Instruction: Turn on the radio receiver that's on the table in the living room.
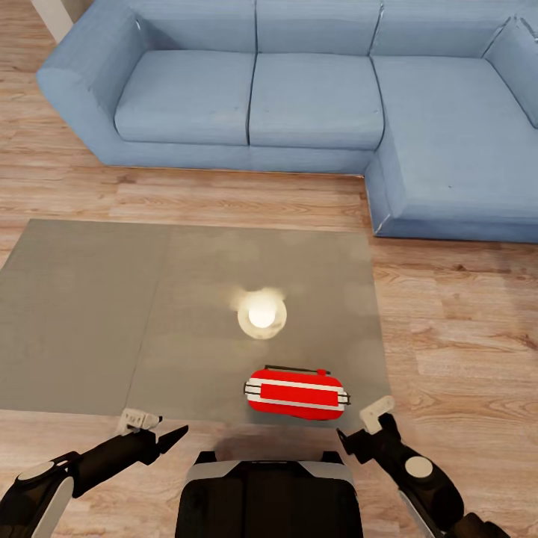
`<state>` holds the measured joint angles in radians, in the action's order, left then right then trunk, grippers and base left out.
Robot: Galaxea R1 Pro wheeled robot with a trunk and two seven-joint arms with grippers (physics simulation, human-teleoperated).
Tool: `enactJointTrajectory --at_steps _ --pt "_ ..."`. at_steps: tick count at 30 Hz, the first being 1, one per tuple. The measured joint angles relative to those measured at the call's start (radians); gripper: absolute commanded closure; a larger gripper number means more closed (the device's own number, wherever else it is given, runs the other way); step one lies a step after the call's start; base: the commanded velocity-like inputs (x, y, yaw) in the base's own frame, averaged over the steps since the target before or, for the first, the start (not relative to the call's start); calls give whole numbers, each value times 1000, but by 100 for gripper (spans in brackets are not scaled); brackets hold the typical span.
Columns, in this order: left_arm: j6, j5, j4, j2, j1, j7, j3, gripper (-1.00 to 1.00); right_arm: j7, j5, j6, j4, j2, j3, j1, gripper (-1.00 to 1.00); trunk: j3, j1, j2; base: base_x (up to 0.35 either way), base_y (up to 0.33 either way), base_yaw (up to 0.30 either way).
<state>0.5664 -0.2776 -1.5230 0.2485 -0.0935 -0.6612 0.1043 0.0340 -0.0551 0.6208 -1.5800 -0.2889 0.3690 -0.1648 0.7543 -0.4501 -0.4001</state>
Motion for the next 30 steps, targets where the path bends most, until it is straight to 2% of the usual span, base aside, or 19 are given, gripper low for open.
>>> enactJointTrajectory --at_steps 6,7,8,13,14,19,21,23,27,30 --pt "0 0 -1 0 0 -1 0 -100 -34 34 34 0 1 6 -34 -100 0 0 0 0 0 0" --pt "0 0 -1 0 0 -1 0 -100 -334 175 97 0 1 6 -138 -100 0 0 0 0 0 0" --pt "0 0 0 0 0 -1 0 -100 -398 202 110 0 2 6 -290 -100 0 0 0 0 0 0" --pt "0 0 0 0 0 -1 0 -100 -486 230 175 0 6 7 -363 -100 0 0 0 0 0 0" --pt "0 0 0 0 0 -2 0 -100 -521 234 196 0 8 8 -386 -100 0 0 0 0 0 0" --pt "0 0 0 0 0 -2 0 -100 -593 254 235 0 11 53 -440 -100 0 0 0 0 0 0" --pt "0 0 0 0 0 -2 0 -100 -600 266 239 0 12 62 -447 -100 0 0 0 0 0 0" --pt "0 0 0 0 0 -2 0 -100 -622 291 247 0 13 96 -455 -100 0 0 0 0 0 0" --pt "0 0 0 0 0 -2 0 -100 -665 301 249 0 14 141 -458 -100 0 0 0 0 0 0" --pt "0 0 0 0 0 -2 0 -100 -674 303 249 0 14 149 -458 -100 0 0 0 0 0 0"
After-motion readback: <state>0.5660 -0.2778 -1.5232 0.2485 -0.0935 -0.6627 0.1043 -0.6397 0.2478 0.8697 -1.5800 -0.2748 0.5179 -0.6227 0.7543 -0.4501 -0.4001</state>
